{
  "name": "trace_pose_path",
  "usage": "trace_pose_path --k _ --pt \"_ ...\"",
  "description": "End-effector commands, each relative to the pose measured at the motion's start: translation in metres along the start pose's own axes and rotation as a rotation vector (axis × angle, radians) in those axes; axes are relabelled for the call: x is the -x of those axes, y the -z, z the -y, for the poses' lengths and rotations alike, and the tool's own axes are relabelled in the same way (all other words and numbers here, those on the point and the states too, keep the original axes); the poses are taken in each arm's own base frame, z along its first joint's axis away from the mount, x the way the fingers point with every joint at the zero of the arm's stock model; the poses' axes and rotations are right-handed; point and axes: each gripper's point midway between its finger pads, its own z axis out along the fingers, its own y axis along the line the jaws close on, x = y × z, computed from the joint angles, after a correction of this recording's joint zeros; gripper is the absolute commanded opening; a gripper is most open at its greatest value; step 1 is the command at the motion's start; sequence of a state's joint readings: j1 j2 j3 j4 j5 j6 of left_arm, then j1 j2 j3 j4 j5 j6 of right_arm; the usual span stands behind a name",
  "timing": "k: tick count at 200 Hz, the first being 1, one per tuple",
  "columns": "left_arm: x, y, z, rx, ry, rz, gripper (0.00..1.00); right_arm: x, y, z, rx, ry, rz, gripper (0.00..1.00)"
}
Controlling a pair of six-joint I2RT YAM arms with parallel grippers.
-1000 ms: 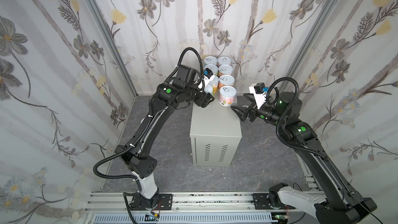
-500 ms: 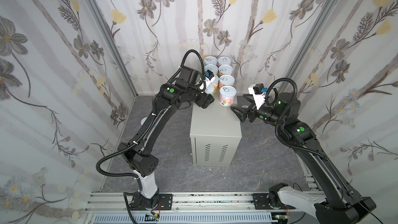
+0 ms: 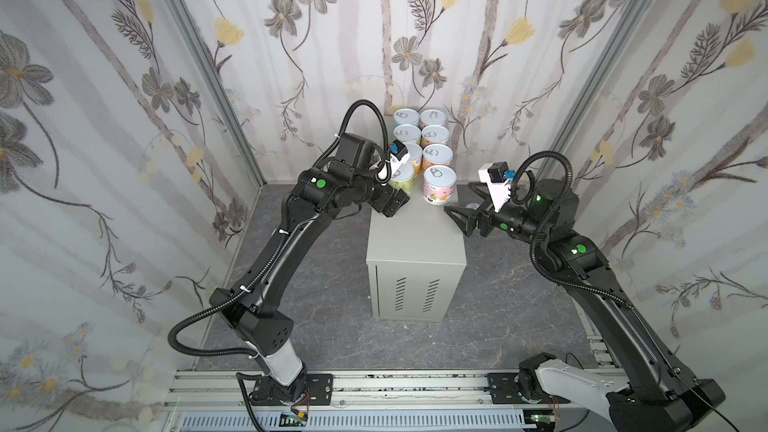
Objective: Place and organize the canned foods onto the counter
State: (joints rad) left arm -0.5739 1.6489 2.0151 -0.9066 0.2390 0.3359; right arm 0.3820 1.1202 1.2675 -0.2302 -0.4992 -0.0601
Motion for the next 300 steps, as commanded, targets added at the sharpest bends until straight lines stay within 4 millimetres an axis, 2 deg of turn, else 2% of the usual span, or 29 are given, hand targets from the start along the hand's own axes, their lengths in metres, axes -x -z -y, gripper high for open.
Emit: trace_pose_path --k 1,34,68,148,300 --pt "0.008 0.011 -0.001 0.021 -0.046 0.062 0.9 0.011 0.0 -0.003 0.02 0.019 0.047 1.0" --pt "0.006 0.024 0.004 0.013 -0.07 0.116 0.89 0.013 -0.003 -0.003 0.025 0.017 0.05 1.0" --pt "0.014 0.032 0.008 -0.001 -0.097 0.196 0.86 0.014 -0.005 -0.003 0.03 0.013 0.053 1.0" --pt "0.018 0.028 0.008 -0.017 -0.145 0.244 0.79 0.011 -0.004 -0.005 0.03 0.014 0.054 1.0" --pt "0.018 0.024 0.011 -0.041 -0.157 0.257 0.75 0.007 -0.009 -0.002 0.026 0.016 0.05 1.0"
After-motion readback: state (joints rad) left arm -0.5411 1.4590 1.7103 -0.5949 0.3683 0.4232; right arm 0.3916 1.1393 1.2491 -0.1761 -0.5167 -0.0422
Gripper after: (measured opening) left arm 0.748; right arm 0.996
